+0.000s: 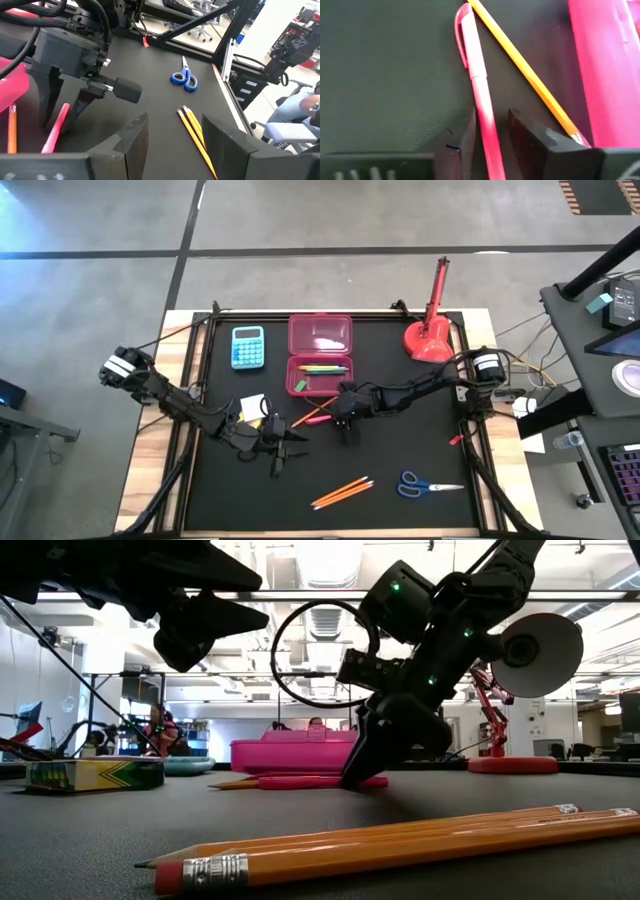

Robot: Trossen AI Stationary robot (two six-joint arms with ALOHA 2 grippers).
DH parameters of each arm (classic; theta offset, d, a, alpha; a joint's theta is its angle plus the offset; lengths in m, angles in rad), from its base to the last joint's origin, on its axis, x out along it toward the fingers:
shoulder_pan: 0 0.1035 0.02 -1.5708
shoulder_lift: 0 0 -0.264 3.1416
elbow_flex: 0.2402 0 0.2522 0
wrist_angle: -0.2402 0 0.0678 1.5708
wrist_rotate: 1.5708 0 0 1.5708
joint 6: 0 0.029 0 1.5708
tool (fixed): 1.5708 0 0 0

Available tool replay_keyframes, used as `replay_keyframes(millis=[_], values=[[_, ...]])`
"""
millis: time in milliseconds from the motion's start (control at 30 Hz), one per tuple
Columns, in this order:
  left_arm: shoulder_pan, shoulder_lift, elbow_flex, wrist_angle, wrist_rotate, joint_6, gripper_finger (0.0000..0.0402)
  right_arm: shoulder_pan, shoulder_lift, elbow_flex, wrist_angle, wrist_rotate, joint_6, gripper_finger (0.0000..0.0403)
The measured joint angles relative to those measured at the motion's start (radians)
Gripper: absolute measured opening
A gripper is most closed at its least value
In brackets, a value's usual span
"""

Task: Pack school essentials
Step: Put the pink pen into the pink supply box

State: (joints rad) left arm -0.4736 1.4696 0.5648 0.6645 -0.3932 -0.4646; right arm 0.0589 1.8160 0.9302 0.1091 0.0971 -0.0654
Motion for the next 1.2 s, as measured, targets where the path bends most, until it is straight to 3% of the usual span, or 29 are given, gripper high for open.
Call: replay_keyframes(millis=[300,867,1200], values=[[-0.001,0.0,0.0,0.001,0.0,-0.001,0.0164,-0.003,0.001,0.0,-0.015,-0.087,0.032,0.002],[0.0,0.0,0.0,0.0,0.0,0.0,0.0164,-0.022,-0.188,-0.005,-0.059,-0.106,-0.068,0.002],[0.0,0.0,0.0,0.0,0.0,0.0,0.0164,-0.216,-0.21,-0.004,0.009,-0.056,-0.073,0.002]])
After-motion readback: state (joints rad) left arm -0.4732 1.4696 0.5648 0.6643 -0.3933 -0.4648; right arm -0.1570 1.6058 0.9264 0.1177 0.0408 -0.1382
